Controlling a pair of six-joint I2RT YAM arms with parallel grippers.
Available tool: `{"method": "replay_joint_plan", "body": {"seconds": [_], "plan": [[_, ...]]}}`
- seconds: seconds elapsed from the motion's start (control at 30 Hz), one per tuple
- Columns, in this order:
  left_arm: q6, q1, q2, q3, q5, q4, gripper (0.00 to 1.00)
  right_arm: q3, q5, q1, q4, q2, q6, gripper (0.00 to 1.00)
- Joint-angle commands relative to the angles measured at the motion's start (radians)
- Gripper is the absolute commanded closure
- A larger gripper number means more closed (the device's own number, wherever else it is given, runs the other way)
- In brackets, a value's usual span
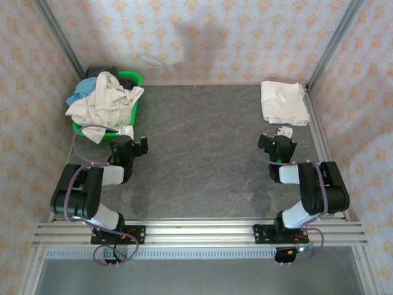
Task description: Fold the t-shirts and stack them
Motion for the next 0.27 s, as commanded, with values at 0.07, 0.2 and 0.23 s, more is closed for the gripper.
{"method": "replay_joint_plan", "body": {"seconds": [0.07, 0.2, 0.23], "plan": [[0.009, 0.001, -0.009, 0.01, -0.027, 0.039, 0.0, 0.016, -0.019, -0.008, 0.019, 0.002, -0.001, 0.01], [0.011, 0.001, -0.012, 0.011, -0.028, 0.035, 0.0, 0.008, -0.019, -0.008, 0.028, -0.005, -0.001, 0.01], [0.012, 0.001, -0.007, 0.006, -0.029, 0.055, 0.0, 0.008, -0.019, -0.008, 0.028, -0.004, -0.002, 0.01]]}}
